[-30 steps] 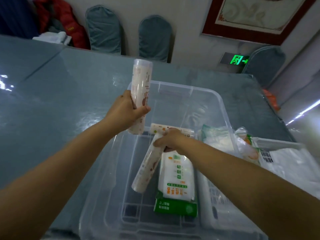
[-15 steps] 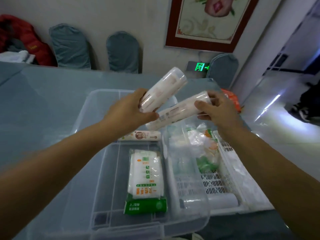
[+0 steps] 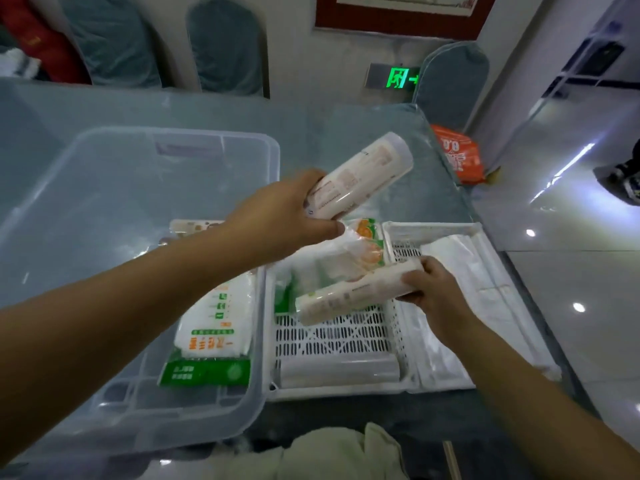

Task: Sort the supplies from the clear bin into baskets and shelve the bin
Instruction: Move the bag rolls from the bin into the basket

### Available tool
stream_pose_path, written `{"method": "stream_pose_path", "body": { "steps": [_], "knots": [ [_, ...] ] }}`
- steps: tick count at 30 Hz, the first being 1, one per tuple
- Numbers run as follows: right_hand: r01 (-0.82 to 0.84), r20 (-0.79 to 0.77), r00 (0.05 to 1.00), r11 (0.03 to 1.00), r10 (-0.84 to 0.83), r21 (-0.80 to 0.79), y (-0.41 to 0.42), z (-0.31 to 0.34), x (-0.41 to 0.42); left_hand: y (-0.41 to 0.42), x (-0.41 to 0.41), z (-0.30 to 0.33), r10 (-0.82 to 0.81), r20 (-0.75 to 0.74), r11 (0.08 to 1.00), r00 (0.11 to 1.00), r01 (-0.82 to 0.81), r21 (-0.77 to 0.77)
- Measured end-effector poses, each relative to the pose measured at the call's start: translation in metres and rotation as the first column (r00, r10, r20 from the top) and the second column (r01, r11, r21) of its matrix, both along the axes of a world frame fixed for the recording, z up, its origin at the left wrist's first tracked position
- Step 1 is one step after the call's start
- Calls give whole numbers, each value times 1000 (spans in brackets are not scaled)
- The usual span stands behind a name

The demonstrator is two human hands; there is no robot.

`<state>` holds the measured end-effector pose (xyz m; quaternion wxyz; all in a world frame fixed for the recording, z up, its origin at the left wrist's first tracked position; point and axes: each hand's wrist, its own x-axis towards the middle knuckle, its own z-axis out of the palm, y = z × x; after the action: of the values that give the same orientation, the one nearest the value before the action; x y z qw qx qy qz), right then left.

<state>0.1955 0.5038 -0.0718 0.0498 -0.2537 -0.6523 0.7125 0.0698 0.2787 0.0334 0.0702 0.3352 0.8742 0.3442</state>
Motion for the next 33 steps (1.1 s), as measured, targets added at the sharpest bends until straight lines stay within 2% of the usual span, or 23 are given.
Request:
{"method": "stream_pose_path", "body": {
  "steps": [2,6,9,10,11,12,14,15,19,22,24,26,29,31,33],
  "knots": [
    [-137,88,987,990,132,43,-2,-18,4,18,6,-3,30,5,1000,1000,-30,-9],
    [-308,161,940,951,301,18,-9,-43,3,37,16,-7,92,39,995,995,-91,-27],
    [-465,269,872,863,409,196,-3,-51,-2,42,23,-9,158,60,987,986,-156,-34],
    [-543,301,834,783,462,303,1,-51,-4,43,25,-10,181,61,983,982,-179,-35],
    [-627,341,779,653,526,425,5,-51,-7,43,28,-10,204,59,979,977,-202,-33],
    [-690,393,713,481,580,542,10,-51,-9,44,31,-10,227,55,974,972,-225,-30],
    [-696,475,619,155,626,702,15,-53,-12,45,37,-10,268,49,963,962,-266,-40],
    [-674,490,597,66,635,735,18,-54,-14,46,40,-9,285,44,958,958,-282,-56],
    [-680,538,526,-55,659,731,28,-64,-15,50,52,-6,332,-5,934,943,-329,-138],
    [-610,535,508,-157,675,777,31,-76,-9,52,62,-6,350,-108,910,930,-365,-194],
    [-564,504,517,-167,692,809,33,-80,-6,56,67,-15,344,-195,893,919,-384,-234],
    [-508,428,556,-116,713,854,37,-79,-6,63,72,-34,298,-281,872,912,-380,-308],
    [-377,232,704,76,671,923,46,-71,-2,77,74,-79,144,-394,769,908,-353,-532],
    [-250,74,798,218,598,943,54,-70,2,82,72,-109,103,-334,723,937,-301,-622],
    [-152,-22,845,279,535,948,61,-70,8,81,69,-136,75,-241,722,968,-220,-656]
  ]
}}
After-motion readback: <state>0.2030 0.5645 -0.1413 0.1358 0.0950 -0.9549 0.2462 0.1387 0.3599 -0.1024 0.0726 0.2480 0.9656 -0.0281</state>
